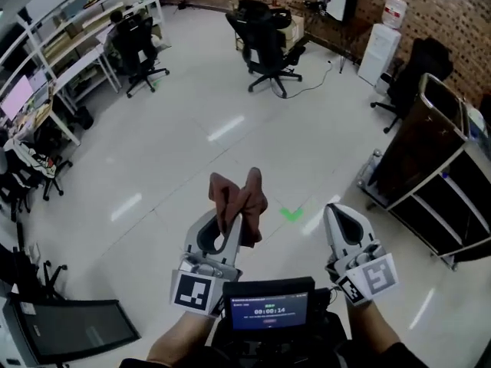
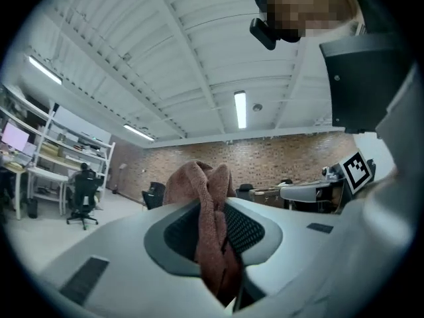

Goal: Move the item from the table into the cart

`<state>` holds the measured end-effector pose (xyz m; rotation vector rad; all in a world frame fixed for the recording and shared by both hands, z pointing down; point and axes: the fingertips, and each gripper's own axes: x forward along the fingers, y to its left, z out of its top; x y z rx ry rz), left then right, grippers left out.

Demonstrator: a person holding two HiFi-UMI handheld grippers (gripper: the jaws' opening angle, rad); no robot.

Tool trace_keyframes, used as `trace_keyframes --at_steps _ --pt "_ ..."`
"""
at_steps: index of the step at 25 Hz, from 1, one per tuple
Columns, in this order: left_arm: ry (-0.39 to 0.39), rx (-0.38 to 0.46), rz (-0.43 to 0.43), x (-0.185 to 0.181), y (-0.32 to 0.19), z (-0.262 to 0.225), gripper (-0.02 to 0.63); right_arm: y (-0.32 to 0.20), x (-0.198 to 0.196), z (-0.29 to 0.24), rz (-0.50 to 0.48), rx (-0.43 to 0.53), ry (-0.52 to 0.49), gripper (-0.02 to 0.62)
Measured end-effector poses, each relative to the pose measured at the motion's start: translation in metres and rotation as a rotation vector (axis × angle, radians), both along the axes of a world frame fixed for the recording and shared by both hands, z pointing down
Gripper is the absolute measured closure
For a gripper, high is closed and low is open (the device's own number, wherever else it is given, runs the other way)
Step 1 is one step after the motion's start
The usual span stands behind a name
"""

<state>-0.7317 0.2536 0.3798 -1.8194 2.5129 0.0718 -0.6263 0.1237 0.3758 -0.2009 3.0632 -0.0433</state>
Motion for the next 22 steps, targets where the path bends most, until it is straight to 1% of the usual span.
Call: trace_keyframes --at_steps 2,5,7,9,12,14,17,20,22 --pt "0.000 0.000 0.088 0.005 -0.038 0.001 0.511 -0.026 0.018 -0.007 0.092 0.000 -0.014 0.621" --pt "0.031 0.011 0.199 0.020 -0.101 -0.002 0.511 -0.080 0.061 0.005 0.267 -0.020 0.022 0.621" --pt "0.054 0.026 0.281 0.042 -0.145 -0.003 0.511 -0.117 0.097 0.008 0.371 0.008 0.045 0.621" --pt "0.061 0.030 0.361 0.074 -0.197 0.000 0.511 -0.159 0.141 0.010 0.476 0.017 0.043 0.621" --pt "0.045 0.029 0.474 0.139 -0.295 -0.002 0.511 -0.229 0.221 0.007 0.597 0.018 0.019 0.621" --pt "0.053 0.028 0.541 0.193 -0.365 -0.010 0.511 -0.283 0.281 -0.001 0.663 0.028 0.022 0.621" --pt "0.074 0.029 0.631 0.275 -0.467 -0.020 0.511 -0.365 0.367 -0.004 0.753 0.011 0.012 0.621" --pt "0.085 0.050 0.709 0.341 -0.556 -0.034 0.511 -0.440 0.432 -0.006 0.818 0.017 0.028 0.621" --pt "0.086 0.035 0.761 0.376 -0.608 -0.039 0.511 -0.486 0.465 -0.013 0.865 0.023 0.027 0.621"
